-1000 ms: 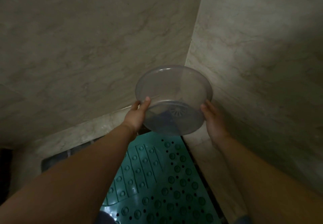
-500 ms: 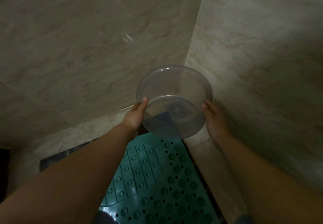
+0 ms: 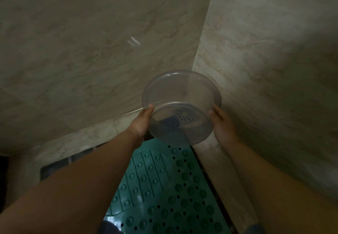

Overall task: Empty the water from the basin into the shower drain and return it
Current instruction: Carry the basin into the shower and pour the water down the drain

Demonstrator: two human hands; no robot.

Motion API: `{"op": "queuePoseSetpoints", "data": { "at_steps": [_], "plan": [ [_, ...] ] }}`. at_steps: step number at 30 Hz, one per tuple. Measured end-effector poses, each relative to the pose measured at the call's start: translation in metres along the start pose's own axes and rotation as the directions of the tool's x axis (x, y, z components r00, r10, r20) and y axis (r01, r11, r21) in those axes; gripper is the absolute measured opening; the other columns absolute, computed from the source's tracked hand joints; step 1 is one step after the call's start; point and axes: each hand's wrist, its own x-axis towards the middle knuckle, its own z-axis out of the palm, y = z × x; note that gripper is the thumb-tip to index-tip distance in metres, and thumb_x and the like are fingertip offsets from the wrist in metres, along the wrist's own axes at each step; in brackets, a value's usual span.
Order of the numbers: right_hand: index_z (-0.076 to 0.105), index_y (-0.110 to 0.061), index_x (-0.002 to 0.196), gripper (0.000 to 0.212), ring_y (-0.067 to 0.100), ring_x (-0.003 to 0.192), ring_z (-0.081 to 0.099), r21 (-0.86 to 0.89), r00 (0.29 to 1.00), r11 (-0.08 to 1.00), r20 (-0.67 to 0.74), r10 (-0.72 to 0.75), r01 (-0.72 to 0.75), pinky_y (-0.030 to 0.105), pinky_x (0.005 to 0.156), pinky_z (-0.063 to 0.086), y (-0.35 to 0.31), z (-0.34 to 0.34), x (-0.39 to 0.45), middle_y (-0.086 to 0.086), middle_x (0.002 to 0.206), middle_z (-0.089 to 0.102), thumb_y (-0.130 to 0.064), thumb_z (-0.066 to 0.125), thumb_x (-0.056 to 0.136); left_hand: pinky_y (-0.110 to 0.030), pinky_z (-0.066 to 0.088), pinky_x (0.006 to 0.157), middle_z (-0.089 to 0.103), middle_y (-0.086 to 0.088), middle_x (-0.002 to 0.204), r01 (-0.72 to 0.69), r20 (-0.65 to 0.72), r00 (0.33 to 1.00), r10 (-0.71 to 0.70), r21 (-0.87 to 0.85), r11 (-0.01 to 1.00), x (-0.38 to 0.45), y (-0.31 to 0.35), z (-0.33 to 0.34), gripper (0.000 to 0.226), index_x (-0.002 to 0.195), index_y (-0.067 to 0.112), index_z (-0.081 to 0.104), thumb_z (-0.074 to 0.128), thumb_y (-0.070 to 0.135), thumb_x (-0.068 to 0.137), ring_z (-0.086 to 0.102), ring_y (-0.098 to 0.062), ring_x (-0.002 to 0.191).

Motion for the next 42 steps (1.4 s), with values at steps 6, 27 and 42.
{"op": "queuePoseSetpoints", "data": {
  "at_steps": [6,27,42],
  "plan": [
    [0.045,-0.030,0.145,0.052,0.006,0.116,0.044,0.007,1.000,1.000,-0.008,-0.006,0.007,0.027,0.093,0.037,-0.001,-0.001,0.000,0.000,0.151,0.047,-0.043,0.050,0.095,-0.029,0.048,0.078,0.048,-0.005,0.147,-0.052,-0.033,0.998,0.052,0.021,0.998,0.003,0.000,0.001,0.068,0.144,0.032,0.042,0.042,0.068,0.086,0.053,-0.027,0.118],
    [0.045,-0.029,0.146,0.055,0.020,0.134,0.046,-0.016,1.000,1.000,0.013,0.020,-0.020,0.028,0.096,0.036,-0.007,-0.001,-0.002,0.002,0.152,0.045,-0.045,0.051,0.094,-0.039,0.049,0.088,0.050,-0.008,0.145,-0.068,-0.063,0.996,0.068,-0.006,0.998,0.007,-0.001,0.002,0.073,0.143,0.029,0.043,0.045,0.069,0.082,0.052,-0.032,0.125],
    [0.067,-0.021,0.087,0.018,0.016,0.089,0.061,0.188,0.979,0.962,-0.012,0.203,-0.197,0.028,0.070,0.041,-0.022,-0.007,-0.012,0.001,0.102,0.067,-0.020,0.049,0.089,-0.026,0.048,0.050,0.057,-0.003,0.078,0.089,0.005,0.996,-0.090,-0.206,0.974,-0.021,0.007,-0.012,0.024,0.089,0.014,0.063,0.051,0.036,0.087,0.052,-0.020,0.063]
  ]
}}
